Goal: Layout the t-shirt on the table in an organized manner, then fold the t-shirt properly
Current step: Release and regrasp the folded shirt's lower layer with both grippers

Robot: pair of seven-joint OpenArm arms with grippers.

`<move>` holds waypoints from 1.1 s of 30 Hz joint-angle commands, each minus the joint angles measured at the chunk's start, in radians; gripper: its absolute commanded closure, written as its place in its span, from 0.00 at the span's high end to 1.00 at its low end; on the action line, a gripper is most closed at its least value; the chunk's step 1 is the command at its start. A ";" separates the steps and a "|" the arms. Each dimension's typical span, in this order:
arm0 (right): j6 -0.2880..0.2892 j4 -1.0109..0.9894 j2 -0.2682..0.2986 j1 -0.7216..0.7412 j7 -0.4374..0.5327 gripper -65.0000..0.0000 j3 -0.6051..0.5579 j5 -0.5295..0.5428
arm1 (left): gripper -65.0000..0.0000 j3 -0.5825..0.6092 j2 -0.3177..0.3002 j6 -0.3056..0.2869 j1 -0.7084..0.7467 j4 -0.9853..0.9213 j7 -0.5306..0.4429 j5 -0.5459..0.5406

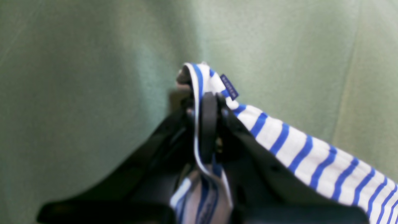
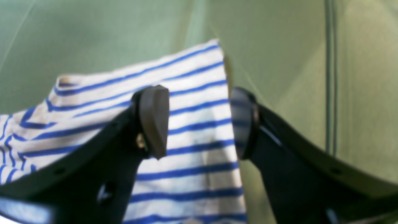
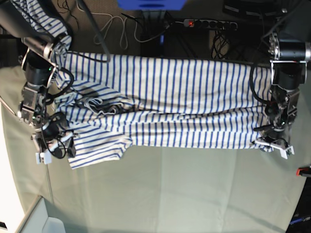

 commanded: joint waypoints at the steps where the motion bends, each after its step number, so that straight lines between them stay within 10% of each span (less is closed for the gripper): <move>1: 0.011 -0.004 0.017 0.034 0.027 0.51 -0.001 0.015 | 0.00 -0.004 -0.018 0.001 -0.025 0.020 -0.024 -0.004; 5: -0.062 -0.093 0.048 0.071 0.032 0.51 -0.007 0.013 | 0.00 -0.004 -0.016 -0.001 -0.022 0.045 -0.024 -0.007; 24: -0.067 -0.224 0.074 0.086 0.024 0.49 -0.128 0.010 | 0.00 0.001 -0.013 -0.001 0.020 0.166 -0.021 -0.004; 33: -0.067 -0.219 0.064 0.074 0.024 0.04 -0.258 0.010 | 0.00 0.001 -0.016 -0.001 0.020 0.169 -0.021 -0.004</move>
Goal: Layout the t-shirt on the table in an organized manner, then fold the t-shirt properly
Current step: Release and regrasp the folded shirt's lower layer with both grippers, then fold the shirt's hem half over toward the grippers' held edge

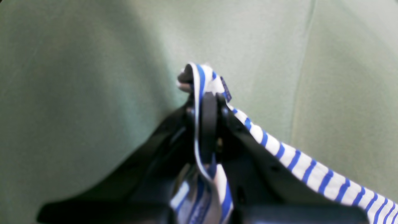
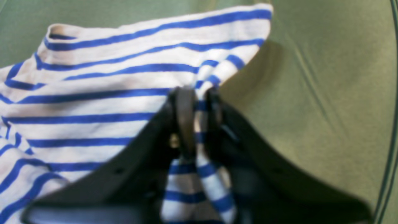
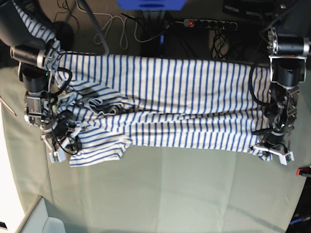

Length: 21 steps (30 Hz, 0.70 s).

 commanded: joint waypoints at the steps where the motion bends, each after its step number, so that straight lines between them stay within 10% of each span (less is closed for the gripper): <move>1: -0.003 0.008 0.003 0.015 -0.022 0.01 -0.001 -0.013 | 0.00 -0.002 -0.019 -0.004 -0.027 0.021 -0.022 -0.001; 21: 0.003 0.351 -0.034 0.068 -0.015 0.00 0.163 -0.007 | 0.00 -0.010 -0.014 -0.001 -0.034 0.320 -0.016 -0.009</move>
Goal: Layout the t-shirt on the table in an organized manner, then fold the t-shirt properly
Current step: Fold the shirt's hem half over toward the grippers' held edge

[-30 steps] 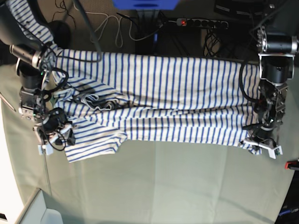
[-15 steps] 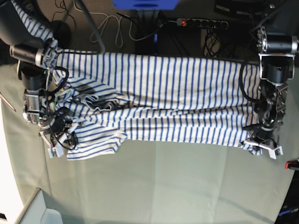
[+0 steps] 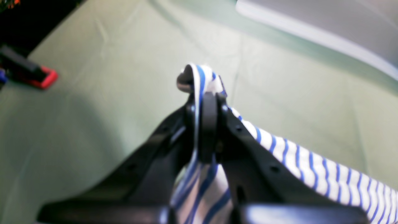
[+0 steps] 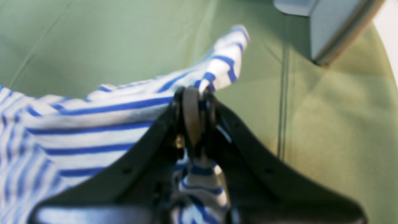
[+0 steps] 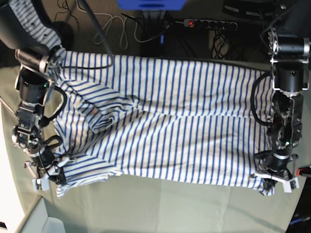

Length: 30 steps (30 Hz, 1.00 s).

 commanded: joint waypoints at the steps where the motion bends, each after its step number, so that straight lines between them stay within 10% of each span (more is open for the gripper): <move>1: 0.000 0.044 0.008 0.032 0.038 0.00 0.017 0.019 | 0.00 -0.007 -0.014 -0.001 -0.030 0.031 -0.031 -0.005; 30: 0.070 0.666 -0.190 -0.569 0.040 0.00 0.099 0.027 | 0.00 -0.186 -0.011 -0.005 0.332 0.200 -0.037 -0.008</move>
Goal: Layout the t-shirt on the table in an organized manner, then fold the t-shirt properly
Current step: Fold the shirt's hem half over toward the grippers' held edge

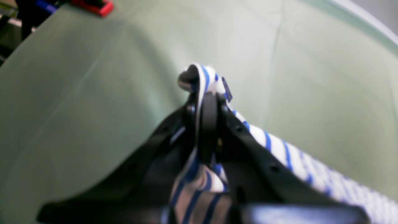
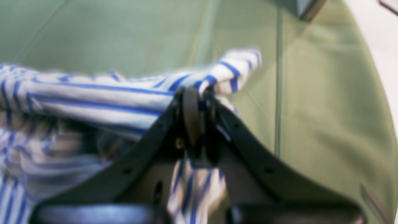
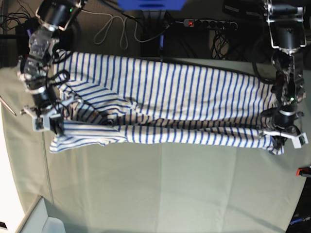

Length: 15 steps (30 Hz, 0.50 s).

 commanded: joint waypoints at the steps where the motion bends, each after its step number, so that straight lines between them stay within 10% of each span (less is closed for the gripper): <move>1: 0.009 0.025 0.005 -0.009 0.025 0.00 0.003 0.035 | 0.00 -0.008 -0.017 -0.003 0.000 0.022 -0.028 -0.001; 15: 0.009 0.170 0.035 -0.251 0.027 0.00 -0.005 0.146 | 0.00 -0.069 -0.016 -0.003 0.142 0.159 -0.022 -0.001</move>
